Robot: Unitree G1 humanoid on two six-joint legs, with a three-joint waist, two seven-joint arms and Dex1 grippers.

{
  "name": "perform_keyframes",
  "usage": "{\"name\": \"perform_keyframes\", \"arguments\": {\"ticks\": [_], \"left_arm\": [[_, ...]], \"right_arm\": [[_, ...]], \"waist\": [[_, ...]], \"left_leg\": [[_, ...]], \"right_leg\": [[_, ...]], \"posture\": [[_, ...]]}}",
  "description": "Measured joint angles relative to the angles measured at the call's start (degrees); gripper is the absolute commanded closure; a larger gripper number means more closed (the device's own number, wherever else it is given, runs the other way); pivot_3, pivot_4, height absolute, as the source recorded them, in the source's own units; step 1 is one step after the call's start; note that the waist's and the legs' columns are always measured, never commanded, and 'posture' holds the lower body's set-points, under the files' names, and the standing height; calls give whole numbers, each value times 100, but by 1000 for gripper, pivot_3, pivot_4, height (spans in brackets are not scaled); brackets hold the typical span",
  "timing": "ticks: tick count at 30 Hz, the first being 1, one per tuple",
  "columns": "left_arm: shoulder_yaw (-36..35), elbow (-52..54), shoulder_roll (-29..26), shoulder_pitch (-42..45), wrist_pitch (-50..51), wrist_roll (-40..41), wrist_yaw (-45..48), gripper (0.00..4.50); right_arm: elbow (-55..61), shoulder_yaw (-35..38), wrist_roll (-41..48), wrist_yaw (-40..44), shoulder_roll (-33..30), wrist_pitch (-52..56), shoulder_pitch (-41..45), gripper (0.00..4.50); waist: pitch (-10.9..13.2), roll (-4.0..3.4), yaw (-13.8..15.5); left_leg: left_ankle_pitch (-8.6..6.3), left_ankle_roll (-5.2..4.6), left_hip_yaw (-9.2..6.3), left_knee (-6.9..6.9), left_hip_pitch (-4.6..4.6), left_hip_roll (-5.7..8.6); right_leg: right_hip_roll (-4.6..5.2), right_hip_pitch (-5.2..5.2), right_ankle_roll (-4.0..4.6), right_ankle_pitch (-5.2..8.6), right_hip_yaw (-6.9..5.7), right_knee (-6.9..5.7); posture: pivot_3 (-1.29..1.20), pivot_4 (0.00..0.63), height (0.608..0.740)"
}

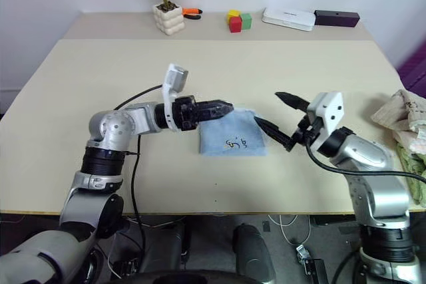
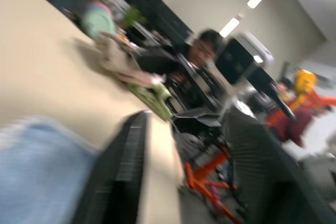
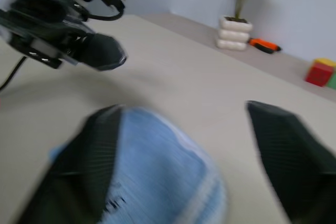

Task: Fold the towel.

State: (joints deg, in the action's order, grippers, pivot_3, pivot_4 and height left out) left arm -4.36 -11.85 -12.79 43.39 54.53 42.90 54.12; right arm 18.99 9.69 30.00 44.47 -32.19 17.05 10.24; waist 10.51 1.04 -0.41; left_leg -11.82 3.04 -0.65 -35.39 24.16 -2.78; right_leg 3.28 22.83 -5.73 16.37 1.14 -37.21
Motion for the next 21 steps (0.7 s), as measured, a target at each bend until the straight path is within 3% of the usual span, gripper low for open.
{"name": "perform_keyframes", "arguments": {"ticks": [1,4,13,21], "left_arm": [[-87,-131,-1,-16,-203,-112,-140,4398],[-135,-278,65,-170,-559,-297,-369,4500],[325,-970,771,-353,-1928,-1363,-1154,4500],[657,-1059,1082,-675,-2413,-1852,-1351,4500]], "right_arm": [[-15,-90,-47,-124,160,-2,114,2834],[-42,-324,-248,-497,549,-59,368,4360],[-1136,-1175,-1697,-1890,1633,-489,641,4437],[-1836,-1107,-1999,-2574,2109,-721,499,4437]], "waist": [[0,0,-10],[0,-1,-20],[-1,-1,-8],[-2,-3,-18]], "left_leg": [[0,0,0,0,0,0],[0,0,0,3,1,0],[2,2,0,-9,5,1],[1,2,1,-6,6,1]], "right_leg": [[0,1,0,0,0,-2],[0,2,-1,-1,0,-2],[0,1,-9,-7,1,-3],[0,3,-10,-7,1,-3]], "posture": [[0,150,740],[0,150,740],[0,150,740],[0,150,740]]}}
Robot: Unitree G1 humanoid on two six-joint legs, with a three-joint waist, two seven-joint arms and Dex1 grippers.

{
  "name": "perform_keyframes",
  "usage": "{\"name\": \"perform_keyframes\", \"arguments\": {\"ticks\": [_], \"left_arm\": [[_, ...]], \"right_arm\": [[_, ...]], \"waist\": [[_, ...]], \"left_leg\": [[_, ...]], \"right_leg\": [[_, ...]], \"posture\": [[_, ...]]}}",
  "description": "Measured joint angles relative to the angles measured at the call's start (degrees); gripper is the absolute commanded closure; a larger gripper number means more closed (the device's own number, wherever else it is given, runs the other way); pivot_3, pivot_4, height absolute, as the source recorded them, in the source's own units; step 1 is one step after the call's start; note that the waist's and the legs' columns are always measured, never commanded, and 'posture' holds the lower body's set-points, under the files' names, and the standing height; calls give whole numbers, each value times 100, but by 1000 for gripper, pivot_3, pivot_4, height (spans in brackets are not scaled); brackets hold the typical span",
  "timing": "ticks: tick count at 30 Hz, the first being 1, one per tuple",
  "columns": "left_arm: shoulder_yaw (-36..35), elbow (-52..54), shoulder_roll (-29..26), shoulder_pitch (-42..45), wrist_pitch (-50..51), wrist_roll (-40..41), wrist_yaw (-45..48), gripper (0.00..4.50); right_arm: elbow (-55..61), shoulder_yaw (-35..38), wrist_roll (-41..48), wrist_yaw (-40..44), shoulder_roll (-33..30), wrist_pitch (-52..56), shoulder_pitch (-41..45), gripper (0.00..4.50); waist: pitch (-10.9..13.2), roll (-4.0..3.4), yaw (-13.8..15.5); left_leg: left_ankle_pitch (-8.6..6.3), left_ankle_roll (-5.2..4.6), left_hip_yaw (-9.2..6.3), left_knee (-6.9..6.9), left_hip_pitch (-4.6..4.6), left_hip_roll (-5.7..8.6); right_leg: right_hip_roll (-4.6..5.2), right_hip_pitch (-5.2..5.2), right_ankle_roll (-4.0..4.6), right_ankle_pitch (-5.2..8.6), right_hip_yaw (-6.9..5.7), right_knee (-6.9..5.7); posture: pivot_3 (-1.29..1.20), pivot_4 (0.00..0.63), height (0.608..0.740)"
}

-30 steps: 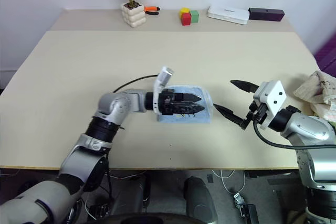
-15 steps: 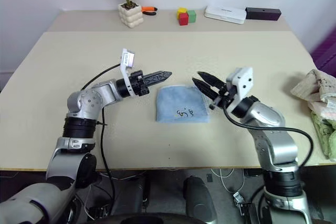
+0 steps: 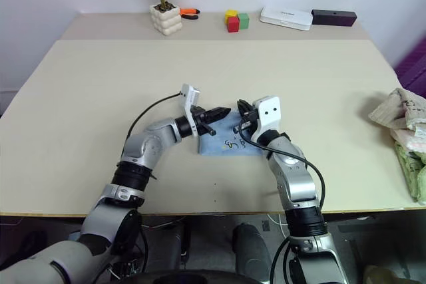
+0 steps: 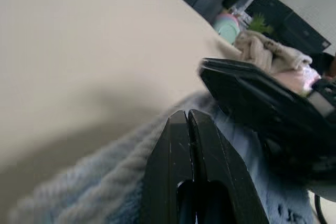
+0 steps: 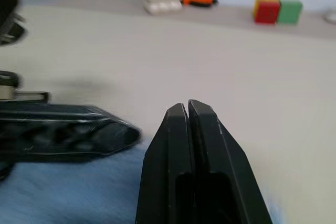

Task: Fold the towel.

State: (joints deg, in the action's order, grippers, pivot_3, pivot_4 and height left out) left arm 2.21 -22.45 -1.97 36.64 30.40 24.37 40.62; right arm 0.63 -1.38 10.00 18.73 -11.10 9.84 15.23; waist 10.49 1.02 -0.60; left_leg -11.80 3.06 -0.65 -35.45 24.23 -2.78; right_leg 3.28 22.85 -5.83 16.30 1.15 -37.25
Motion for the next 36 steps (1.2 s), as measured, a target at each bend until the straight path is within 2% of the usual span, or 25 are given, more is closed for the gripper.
{"name": "perform_keyframes", "arguments": {"ticks": [12,17,26,27,29,30,33,36], "left_arm": [[-98,-305,-87,-38,-290,-134,-46,4500],[-204,-380,-309,-56,-325,-122,6,4500],[-371,-156,-918,-235,-158,-54,330,4500],[-409,-145,-964,-234,-126,-24,348,4500],[-444,-113,-1136,-236,-5,67,536,3978],[-490,-53,-1281,-237,88,162,720,3647],[-583,241,-1651,-237,302,384,1153,2291],[-674,320,-2032,-189,384,622,1674,694]], "right_arm": [[-134,-3,-367,-142,-31,-772,-634,4437],[-133,21,-373,-138,-166,-855,-749,4437],[152,866,29,-18,-849,-152,-673,4437],[271,967,168,36,-886,-37,-648,4207],[604,1122,566,228,-976,319,-641,3667],[833,1226,952,352,-1033,660,-641,3154],[1198,1648,1901,483,-1131,1527,-603,1776],[1267,2164,2898,387,-1512,2709,-353,197]], "waist": [[-2,0,-4],[-3,0,-3],[-3,-1,-20],[-3,-1,-20],[-3,-1,-19],[-3,-1,-18],[-3,-1,-12],[-2,-2,5]], "left_leg": [[0,0,0,-2,-12,0],[0,0,0,-2,-19,0],[0,0,0,2,-20,-1],[0,0,0,4,-20,-1],[0,0,0,6,-19,-1],[0,0,0,6,-19,-2],[0,0,0,5,-19,-3],[0,0,1,-1,-18,-2]], "right_leg": [[0,-12,0,0,0,0],[0,-20,0,0,0,0],[0,-16,0,0,1,-2],[0,-16,0,0,1,-2],[-1,-15,0,0,1,-2],[-1,-15,0,0,1,-3],[0,-17,0,0,1,-2],[2,-18,2,0,0,-2]], "posture": [[0,150,740],[0,150,740],[0,150,740],[0,150,740],[0,150,740],[0,150,740],[0,150,740],[0,150,740]]}}
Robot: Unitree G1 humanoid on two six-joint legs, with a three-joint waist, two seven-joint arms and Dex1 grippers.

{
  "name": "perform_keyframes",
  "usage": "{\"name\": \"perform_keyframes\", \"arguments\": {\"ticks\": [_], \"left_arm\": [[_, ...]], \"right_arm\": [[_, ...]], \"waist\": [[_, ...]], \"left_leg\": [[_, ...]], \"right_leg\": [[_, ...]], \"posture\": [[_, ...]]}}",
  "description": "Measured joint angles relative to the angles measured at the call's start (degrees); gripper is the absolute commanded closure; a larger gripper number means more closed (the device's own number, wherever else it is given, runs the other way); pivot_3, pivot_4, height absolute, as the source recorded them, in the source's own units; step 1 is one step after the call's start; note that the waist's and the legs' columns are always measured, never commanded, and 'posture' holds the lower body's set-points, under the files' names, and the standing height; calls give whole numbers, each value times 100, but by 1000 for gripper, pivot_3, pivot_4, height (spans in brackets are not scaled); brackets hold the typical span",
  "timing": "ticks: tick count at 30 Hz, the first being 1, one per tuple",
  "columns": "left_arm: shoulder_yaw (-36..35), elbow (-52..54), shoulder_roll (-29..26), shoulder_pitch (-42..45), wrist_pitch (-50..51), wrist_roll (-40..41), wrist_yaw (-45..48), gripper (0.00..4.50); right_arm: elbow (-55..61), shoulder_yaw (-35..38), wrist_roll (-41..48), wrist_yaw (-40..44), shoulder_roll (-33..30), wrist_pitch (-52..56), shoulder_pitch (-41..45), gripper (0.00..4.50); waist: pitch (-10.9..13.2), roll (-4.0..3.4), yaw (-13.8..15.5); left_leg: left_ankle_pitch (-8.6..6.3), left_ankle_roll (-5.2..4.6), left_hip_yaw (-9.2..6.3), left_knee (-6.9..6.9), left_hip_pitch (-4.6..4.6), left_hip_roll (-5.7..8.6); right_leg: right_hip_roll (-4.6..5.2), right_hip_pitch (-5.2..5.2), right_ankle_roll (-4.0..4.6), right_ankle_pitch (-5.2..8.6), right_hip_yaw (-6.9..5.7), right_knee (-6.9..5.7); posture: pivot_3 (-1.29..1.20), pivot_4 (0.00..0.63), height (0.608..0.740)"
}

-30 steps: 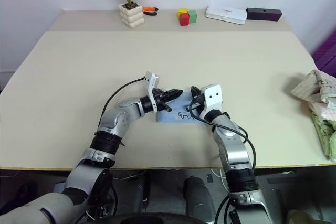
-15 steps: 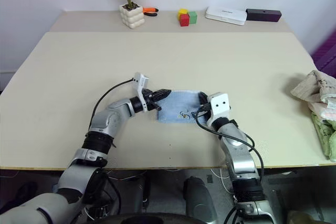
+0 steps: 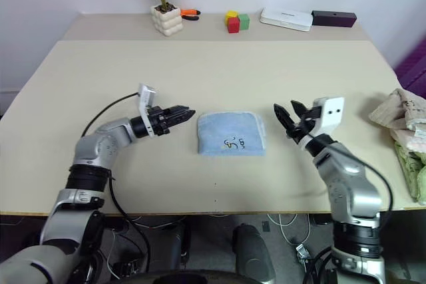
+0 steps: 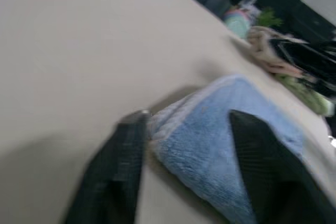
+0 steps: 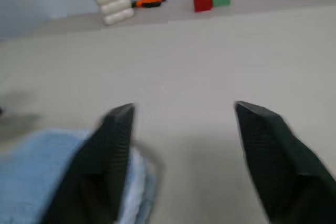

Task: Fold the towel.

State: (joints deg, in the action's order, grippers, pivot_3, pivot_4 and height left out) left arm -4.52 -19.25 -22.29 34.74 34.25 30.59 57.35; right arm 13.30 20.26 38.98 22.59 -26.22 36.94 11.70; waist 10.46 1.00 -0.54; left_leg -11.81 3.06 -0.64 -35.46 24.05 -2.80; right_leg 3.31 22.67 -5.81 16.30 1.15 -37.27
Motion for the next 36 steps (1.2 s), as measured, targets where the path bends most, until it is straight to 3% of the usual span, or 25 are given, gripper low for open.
{"name": "perform_keyframes", "arguments": {"ticks": [1,2,7,13,20,30,36], "left_arm": [[-65,-3,-96,29,37,60,147,199],[-107,-5,-217,76,55,136,309,87],[-72,-7,-794,206,189,237,1163,87],[-182,433,-1117,52,-44,544,1980,87],[-327,523,-1308,0,4,650,2132,87],[-354,1692,-1764,-817,525,1263,2517,87],[-367,1664,-1834,-801,353,1249,2503,87]], "right_arm": [[8,123,251,-37,-152,357,60,0],[13,257,545,-97,-266,753,93,0],[-247,680,2157,-613,-470,2583,448,0],[-733,915,3276,-820,-711,3670,678,0],[-1425,632,3319,-866,-723,4155,711,0],[-1997,341,3017,-784,-720,4297,1087,0],[-2247,236,2879,-637,-576,4380,1349,0]], "waist": [[0,0,1],[0,1,1],[2,-3,-32],[2,-1,-3],[2,-2,-22],[2,-2,-41],[2,-2,-34]], "left_leg": [[0,0,0,0,0,0],[0,0,-1,2,0,0],[-1,-2,5,11,1,-1],[-1,-2,4,10,10,-3],[-1,-3,5,9,18,-3],[-1,-3,7,9,27,-7],[-1,-3,8,8,28,-7]], "right_leg": [[0,0,0,0,0,0],[0,0,1,1,-1,0],[-1,10,2,1,6,0],[-1,13,2,1,5,3],[-2,24,0,0,7,2],[-7,39,1,0,11,-4],[-8,39,1,0,12,-3]], "posture": [[0,150,740],[0,150,740],[0,150,740],[0,150,740],[0,150,740],[0,150,740],[0,150,740]]}}
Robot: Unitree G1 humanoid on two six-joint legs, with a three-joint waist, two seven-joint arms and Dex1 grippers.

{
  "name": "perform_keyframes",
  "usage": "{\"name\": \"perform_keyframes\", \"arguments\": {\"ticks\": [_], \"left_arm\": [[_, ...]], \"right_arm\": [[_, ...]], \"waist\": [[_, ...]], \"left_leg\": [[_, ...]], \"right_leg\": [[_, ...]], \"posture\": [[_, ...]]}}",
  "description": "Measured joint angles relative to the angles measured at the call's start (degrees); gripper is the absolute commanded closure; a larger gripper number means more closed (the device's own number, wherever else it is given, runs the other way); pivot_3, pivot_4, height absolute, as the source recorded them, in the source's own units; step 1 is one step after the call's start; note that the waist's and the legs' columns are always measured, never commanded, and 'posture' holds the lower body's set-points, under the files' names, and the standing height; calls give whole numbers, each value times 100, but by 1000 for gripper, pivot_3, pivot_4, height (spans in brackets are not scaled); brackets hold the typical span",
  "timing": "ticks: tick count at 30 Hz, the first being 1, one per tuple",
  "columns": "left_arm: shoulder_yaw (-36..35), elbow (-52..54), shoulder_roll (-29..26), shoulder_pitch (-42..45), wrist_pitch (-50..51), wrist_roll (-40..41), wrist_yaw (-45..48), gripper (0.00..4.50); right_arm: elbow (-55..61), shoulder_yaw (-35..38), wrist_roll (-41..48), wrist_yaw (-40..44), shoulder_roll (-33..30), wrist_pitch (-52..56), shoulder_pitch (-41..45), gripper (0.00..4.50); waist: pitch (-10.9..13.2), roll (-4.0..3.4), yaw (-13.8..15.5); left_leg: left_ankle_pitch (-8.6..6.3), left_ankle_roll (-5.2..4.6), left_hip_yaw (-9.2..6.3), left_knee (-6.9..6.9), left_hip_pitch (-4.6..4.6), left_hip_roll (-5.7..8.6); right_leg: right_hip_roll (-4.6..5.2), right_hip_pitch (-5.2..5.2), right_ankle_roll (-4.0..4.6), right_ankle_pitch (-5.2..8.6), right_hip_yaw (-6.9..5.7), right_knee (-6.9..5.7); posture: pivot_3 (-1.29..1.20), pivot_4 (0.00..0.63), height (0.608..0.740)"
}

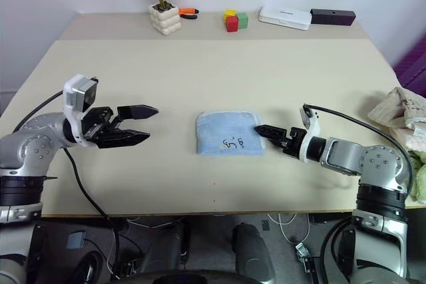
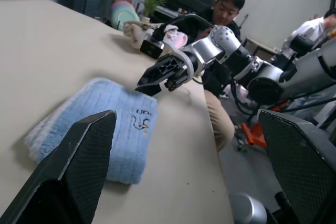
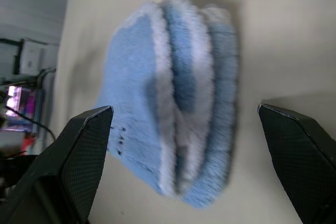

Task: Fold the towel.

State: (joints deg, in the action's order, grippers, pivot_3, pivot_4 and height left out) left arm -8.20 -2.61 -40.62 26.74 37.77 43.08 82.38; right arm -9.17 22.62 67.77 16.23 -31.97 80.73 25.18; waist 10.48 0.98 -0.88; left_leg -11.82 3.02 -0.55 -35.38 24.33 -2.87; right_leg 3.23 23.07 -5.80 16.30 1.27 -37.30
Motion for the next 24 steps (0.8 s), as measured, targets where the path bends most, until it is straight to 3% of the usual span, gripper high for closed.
{"name": "perform_keyframes", "arguments": {"ticks": [15,19,24], "left_arm": [[-1,44,14,-25,-76,23,-276,87],[-1,66,14,-82,-73,59,-320,0],[-3,119,13,-132,-72,100,-391,0]], "right_arm": [[-164,-163,-471,215,659,-147,326,0],[-252,-192,-619,280,748,-153,341,1273],[-357,-329,-749,399,864,-121,373,3767]], "waist": [[-1,2,-45],[-1,2,-38],[-2,3,-15]], "left_leg": [[-1,-1,0,4,-4,-19],[-1,-1,0,4,-4,-21],[-1,-1,3,3,1,-21]], "right_leg": [[-25,4,5,-3,8,-2],[-29,7,6,-4,10,-2],[-29,12,7,-4,14,-4]], "posture": [[0,150,740],[0,150,740],[0,150,740]]}}
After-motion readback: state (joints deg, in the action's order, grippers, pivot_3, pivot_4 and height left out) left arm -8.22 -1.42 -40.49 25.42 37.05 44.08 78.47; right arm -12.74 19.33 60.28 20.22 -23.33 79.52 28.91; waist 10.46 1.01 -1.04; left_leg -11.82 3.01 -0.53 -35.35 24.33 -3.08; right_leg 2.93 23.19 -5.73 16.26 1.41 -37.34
